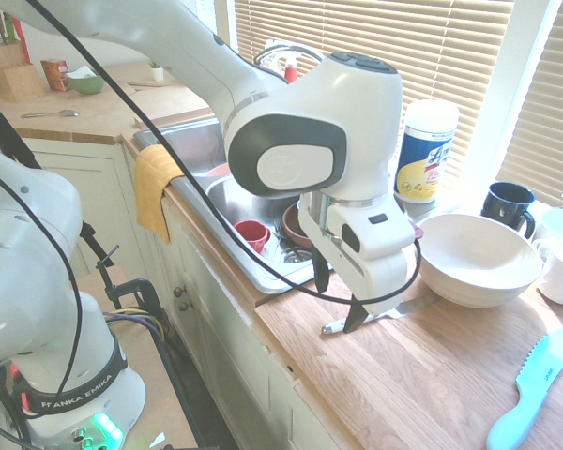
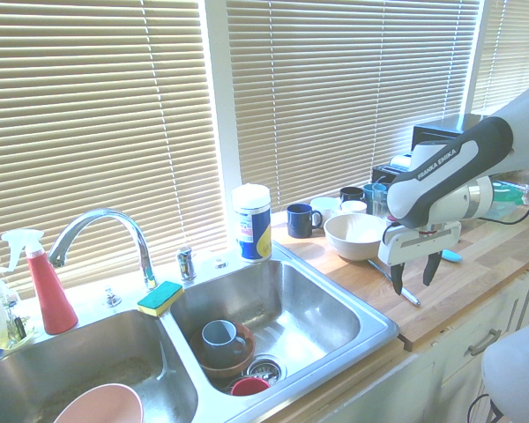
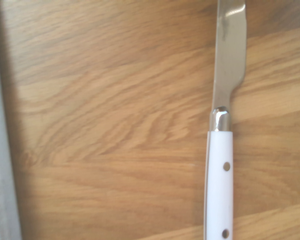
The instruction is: Put the knife into the sink
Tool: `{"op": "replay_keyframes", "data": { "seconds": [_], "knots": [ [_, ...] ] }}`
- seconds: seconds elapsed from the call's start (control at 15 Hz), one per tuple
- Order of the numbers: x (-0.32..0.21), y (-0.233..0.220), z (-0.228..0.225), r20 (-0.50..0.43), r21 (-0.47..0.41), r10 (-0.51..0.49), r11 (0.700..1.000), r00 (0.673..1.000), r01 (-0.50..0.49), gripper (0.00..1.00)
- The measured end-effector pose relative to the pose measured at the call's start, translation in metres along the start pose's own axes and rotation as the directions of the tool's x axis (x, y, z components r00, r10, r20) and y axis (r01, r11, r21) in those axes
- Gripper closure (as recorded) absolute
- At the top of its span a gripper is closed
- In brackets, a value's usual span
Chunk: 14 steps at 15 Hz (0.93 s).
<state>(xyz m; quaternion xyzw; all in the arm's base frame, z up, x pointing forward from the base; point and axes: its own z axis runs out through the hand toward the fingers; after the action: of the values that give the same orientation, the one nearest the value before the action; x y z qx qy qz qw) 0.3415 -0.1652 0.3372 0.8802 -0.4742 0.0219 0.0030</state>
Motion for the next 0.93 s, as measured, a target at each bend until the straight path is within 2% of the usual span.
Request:
{"op": "replay_keyframes", "data": {
  "seconds": [0.07, 0.47, 0.93],
  "knots": [
    [0.002, 0.0, 0.005, -0.001, 0.0, 0.003, 1.0, 1.0, -0.003, 1.0],
    [0.009, -0.004, 0.025, -0.017, 0.009, 0.006, 1.0, 1.0, -0.006, 1.0],
    [0.009, -0.005, 0.027, -0.016, 0.014, 0.01, 1.0, 1.0, -0.01, 1.0]
  ]
}}
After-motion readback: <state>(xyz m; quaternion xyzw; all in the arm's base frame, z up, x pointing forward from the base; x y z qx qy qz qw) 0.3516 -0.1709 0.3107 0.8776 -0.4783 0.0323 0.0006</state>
